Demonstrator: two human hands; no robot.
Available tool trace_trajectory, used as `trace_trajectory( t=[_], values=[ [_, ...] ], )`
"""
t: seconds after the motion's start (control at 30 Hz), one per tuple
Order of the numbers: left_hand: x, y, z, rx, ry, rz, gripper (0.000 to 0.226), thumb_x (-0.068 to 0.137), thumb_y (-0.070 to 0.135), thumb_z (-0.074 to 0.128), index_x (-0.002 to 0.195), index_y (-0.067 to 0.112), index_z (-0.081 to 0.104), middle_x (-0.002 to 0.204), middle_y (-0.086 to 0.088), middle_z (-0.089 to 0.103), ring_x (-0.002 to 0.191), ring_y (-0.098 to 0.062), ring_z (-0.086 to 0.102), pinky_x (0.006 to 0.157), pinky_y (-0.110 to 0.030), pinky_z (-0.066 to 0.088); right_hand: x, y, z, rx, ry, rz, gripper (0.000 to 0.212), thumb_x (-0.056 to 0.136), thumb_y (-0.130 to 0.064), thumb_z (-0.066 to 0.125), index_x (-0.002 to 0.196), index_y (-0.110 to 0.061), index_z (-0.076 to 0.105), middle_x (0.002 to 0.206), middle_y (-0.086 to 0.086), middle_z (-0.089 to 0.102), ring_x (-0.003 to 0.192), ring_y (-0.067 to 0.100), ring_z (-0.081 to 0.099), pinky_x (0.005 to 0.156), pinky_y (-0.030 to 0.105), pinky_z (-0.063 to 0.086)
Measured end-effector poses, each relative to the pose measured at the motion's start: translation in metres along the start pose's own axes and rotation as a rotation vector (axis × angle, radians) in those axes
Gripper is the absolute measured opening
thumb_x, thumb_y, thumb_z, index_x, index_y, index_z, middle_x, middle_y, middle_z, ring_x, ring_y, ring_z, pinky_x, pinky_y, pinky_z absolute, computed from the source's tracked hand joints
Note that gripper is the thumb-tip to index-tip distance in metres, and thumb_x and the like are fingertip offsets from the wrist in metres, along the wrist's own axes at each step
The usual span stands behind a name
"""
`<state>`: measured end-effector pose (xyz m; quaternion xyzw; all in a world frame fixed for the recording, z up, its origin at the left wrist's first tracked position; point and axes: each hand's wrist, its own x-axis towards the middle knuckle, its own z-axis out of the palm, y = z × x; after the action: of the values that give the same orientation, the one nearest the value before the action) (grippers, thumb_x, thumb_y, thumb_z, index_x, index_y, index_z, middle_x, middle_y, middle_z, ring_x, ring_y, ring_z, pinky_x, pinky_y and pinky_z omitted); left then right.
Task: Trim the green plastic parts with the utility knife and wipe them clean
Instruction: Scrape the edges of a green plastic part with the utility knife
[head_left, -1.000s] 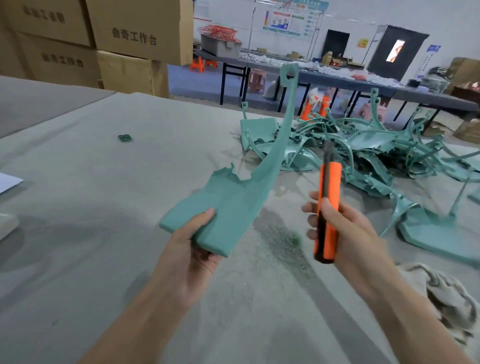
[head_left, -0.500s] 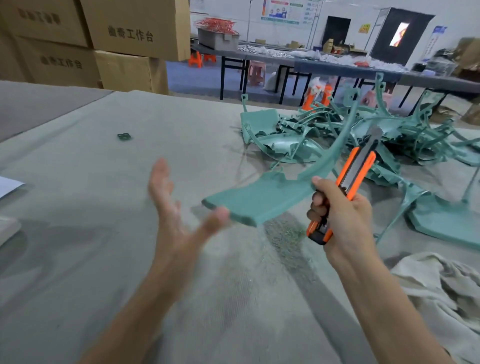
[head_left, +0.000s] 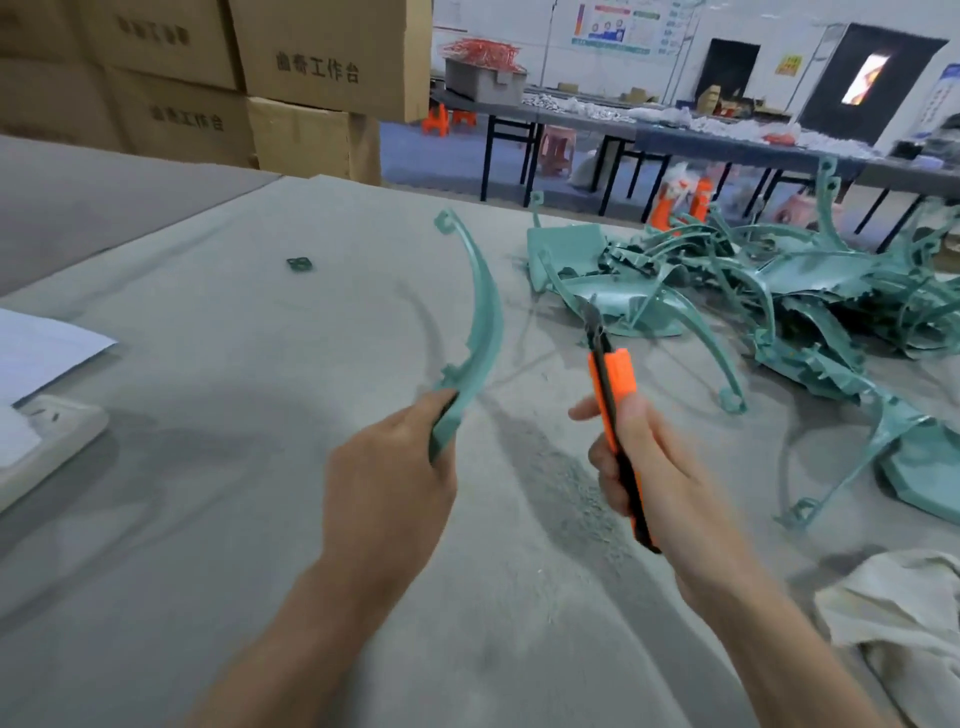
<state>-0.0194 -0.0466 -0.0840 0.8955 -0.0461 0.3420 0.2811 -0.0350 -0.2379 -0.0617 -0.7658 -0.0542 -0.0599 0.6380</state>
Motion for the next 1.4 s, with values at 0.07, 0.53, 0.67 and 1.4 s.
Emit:
trace_trajectory(
  t=[0.07,0.53,0.67,1.4],
  values=[
    [0.003,-0.002,-0.001,0.046,0.033,-0.048,0.017,0.079,0.011,0.076,0.095,0.017,0.074,0.057,-0.003,0.064,0.045,-0.029,0.055,0.050,-0.019,0.029,-0.008,0.005,0.008,-0.146,-0.045,-0.109,0.036,0.095,-0.061,0.039,0.091,-0.035,0.063,0.063,-0.006,0.047,0.056,0.011,0.042,0.052,0.023,0.035],
    [-0.001,0.004,-0.003,-0.084,-0.150,-0.064,0.038,0.085,0.002,0.065,0.122,0.012,0.066,0.078,-0.009,0.069,0.063,-0.030,0.056,0.057,-0.026,0.031,-0.032,0.003,0.033,-0.439,0.065,-0.313,0.019,0.082,-0.056,0.053,0.095,-0.045,0.044,0.062,0.005,0.053,0.055,0.022,0.057,0.057,0.043,0.046],
    [-0.002,0.008,-0.001,-0.086,-0.153,-0.082,0.040,0.088,0.004,0.061,0.125,0.017,0.064,0.085,-0.006,0.070,0.068,-0.031,0.058,0.059,-0.032,0.040,-0.030,0.003,0.031,-0.383,0.072,-0.303,0.014,0.083,-0.050,0.061,0.092,-0.043,0.053,0.058,0.007,0.056,0.044,0.017,0.054,0.045,0.025,0.041],
    [-0.007,0.014,-0.001,-0.122,-0.149,-0.066,0.051,0.083,-0.003,0.060,0.131,0.015,0.060,0.083,-0.013,0.070,0.065,-0.036,0.057,0.058,-0.033,0.039,-0.031,0.007,0.033,-0.511,-0.133,-0.363,0.036,0.098,-0.062,0.034,0.083,-0.031,0.044,0.065,0.001,0.043,0.052,0.010,0.040,0.050,0.017,0.027]
  ],
)
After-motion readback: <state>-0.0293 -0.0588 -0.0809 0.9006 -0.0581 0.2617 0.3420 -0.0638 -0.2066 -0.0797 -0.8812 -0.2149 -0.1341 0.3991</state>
